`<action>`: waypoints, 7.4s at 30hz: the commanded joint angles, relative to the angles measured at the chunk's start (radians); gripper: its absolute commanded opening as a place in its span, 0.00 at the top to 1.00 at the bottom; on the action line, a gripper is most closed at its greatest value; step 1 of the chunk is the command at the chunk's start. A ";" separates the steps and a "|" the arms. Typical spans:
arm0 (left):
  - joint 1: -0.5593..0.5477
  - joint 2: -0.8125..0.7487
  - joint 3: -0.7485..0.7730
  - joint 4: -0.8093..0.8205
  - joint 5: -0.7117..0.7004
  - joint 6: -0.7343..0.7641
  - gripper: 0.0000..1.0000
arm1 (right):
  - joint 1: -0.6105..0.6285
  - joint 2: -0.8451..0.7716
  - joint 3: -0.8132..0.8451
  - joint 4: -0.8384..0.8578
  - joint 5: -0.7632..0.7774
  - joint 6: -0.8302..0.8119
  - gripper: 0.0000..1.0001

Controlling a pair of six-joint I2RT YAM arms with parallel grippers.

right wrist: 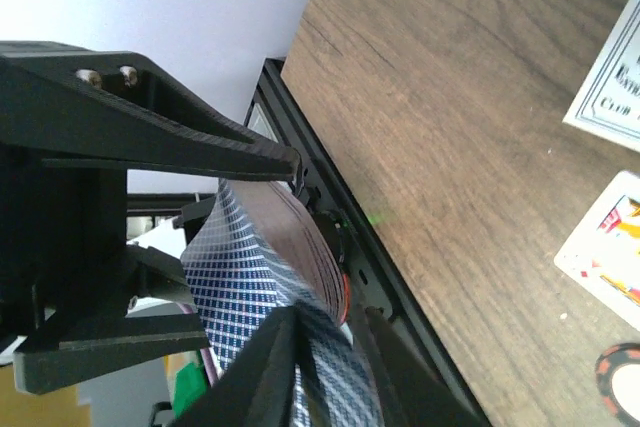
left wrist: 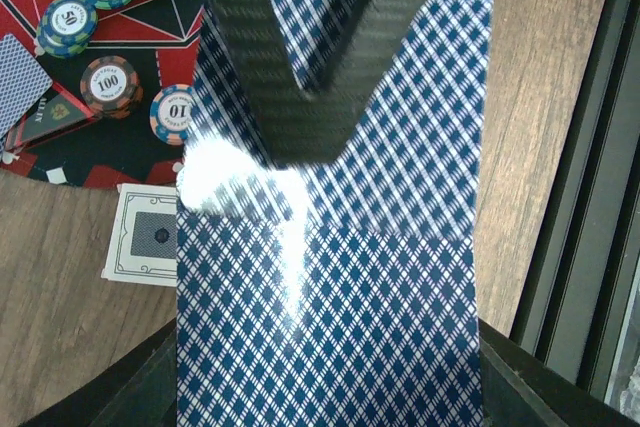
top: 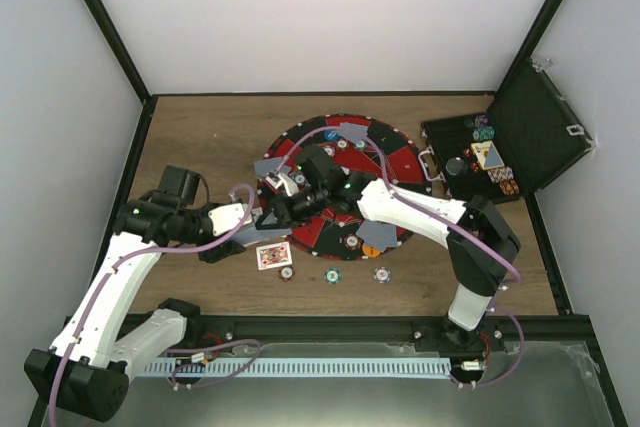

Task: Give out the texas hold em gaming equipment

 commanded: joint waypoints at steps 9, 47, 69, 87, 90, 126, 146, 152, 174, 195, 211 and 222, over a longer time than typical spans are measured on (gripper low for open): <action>0.000 -0.009 0.042 0.021 0.064 0.022 0.96 | -0.047 -0.069 -0.019 -0.140 0.093 -0.036 0.94; 0.000 0.010 0.030 0.007 0.045 0.028 0.96 | -0.580 0.331 0.408 -0.504 0.551 -0.443 0.84; 0.000 -0.003 0.039 0.011 0.067 0.020 0.96 | -0.038 -0.091 -0.012 0.051 0.044 0.016 0.08; 0.001 -0.006 0.052 0.001 0.065 0.021 0.96 | 0.056 0.121 0.077 0.173 -0.019 0.086 0.18; 0.000 -0.005 0.055 -0.004 0.061 0.024 0.96 | 0.044 0.133 0.070 0.169 -0.020 0.089 0.20; 0.000 0.004 0.006 0.032 0.026 0.037 0.96 | -0.064 -0.107 -0.101 0.110 0.017 0.056 0.99; 0.196 0.117 -0.157 0.183 -0.051 0.167 0.96 | -0.661 -0.016 -0.078 -0.118 0.052 -0.221 0.99; 0.366 0.158 -0.239 0.235 -0.068 0.270 0.96 | -0.686 0.199 0.075 -0.183 0.108 -0.291 0.99; 0.419 0.241 -0.408 0.488 -0.137 0.214 0.95 | -0.688 0.207 0.164 -0.360 0.422 -0.318 0.12; 0.421 0.164 -0.305 0.293 -0.147 0.259 0.00 | -0.674 -0.121 0.136 -0.427 0.446 -0.332 0.00; 0.421 0.062 -0.125 0.514 0.072 -0.293 0.00 | -0.675 -0.504 -0.323 -0.174 0.819 -0.234 0.00; 0.420 -0.006 -0.335 1.053 -0.030 -0.709 0.00 | -0.676 -0.741 -0.539 -0.047 1.091 -0.284 0.00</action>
